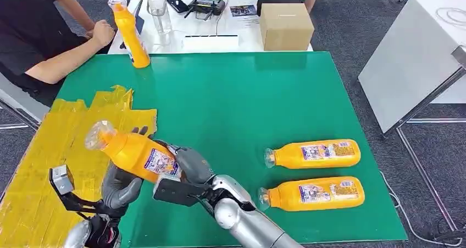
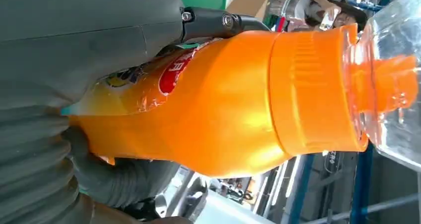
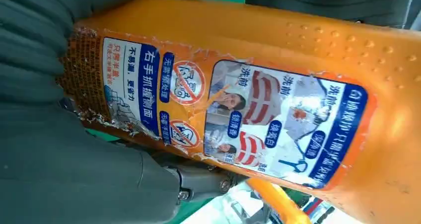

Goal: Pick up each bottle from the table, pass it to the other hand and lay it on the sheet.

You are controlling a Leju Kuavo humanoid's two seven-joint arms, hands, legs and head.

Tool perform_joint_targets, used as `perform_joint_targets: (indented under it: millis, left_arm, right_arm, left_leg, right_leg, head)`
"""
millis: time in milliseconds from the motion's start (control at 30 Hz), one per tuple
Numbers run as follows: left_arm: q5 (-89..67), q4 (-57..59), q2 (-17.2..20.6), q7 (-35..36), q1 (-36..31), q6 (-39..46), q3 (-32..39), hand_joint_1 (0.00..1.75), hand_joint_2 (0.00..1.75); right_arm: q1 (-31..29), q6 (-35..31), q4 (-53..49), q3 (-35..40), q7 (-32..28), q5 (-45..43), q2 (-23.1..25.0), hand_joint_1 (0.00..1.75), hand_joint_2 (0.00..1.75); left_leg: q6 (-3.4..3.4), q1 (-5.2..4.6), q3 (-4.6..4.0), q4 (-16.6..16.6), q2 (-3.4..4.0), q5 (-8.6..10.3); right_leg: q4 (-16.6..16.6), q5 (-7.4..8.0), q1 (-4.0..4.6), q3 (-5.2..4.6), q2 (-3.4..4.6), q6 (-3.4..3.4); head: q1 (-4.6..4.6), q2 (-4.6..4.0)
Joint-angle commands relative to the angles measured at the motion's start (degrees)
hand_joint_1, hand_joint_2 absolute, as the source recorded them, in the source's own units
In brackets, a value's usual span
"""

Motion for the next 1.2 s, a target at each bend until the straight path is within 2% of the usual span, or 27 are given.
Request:
perform_joint_targets:
  millis: [33,67,100,133,333,367,1200]
  left_arm:
    - [-8.2,2.1,1.6,-2.8,-1.7,5.3,-1.9,0.00,1.75]
    - [-9.6,1.8,1.5,-3.0,-2.1,6.1,-1.9,0.00,1.75]
    - [-10.5,1.6,1.1,-3.3,-2.3,6.9,-1.5,0.00,1.75]
    - [-11.3,1.4,1.1,-3.3,-2.4,7.4,-1.4,0.26,1.75]
    - [-11.3,1.3,1.0,-3.3,-2.5,7.4,-1.5,0.26,1.75]
    - [-11.5,1.3,0.9,-3.3,-2.4,7.5,-1.6,1.75,1.75]
    - [-12.6,0.8,0.0,-4.5,-2.4,7.2,-0.5,1.75,1.75]
  right_arm:
    - [-2.8,-0.3,4.8,3.3,0.5,-0.1,0.1,1.75,1.75]
    - [-2.7,-0.4,4.8,3.4,0.6,-0.1,0.2,1.75,1.75]
    - [-2.5,-0.6,4.7,3.5,0.8,0.1,0.2,1.75,1.75]
    - [-2.4,-0.7,4.7,3.6,0.8,0.2,0.1,1.75,1.75]
    - [-2.3,-0.7,4.8,3.6,0.9,0.2,0.1,1.75,1.75]
    - [-2.3,-0.7,4.8,3.6,0.9,0.2,0.0,1.75,1.75]
    - [-1.6,-3.6,5.6,1.2,0.8,1.5,-1.3,1.75,1.75]
  left_leg:
    - [0.03,-0.01,0.24,-0.1,-0.01,-0.05]
    - [0.02,-0.02,0.13,0.0,-0.02,-0.01]
    - [0.03,0.01,0.40,0.0,0.01,-0.12]
    - [0.02,0.01,0.13,0.0,-0.04,-0.02]
    - [0.02,0.01,0.14,0.0,-0.05,-0.02]
    - [0.02,0.02,0.25,0.0,-0.05,-0.06]
    - [0.04,0.02,0.22,0.0,-0.06,-0.04]
  right_leg:
    - [-0.1,-0.04,-0.01,0.24,0.01,-0.02]
    - [0.0,-0.02,-0.01,0.14,-0.01,-0.01]
    - [-0.1,-0.09,0.02,0.41,0.04,-0.03]
    - [-0.1,-0.02,0.01,0.15,-0.02,-0.01]
    - [-0.1,-0.03,0.01,0.16,-0.03,-0.01]
    - [-0.1,-0.06,0.02,0.27,-0.03,-0.02]
    - [-0.1,-0.05,0.02,0.25,-0.08,0.00]
  head:
    - [0.00,0.00]
    - [0.00,0.00]
    - [0.00,0.00]
    - [0.00,0.00]
    - [0.00,0.00]
    - [0.00,0.00]
    - [0.00,0.00]
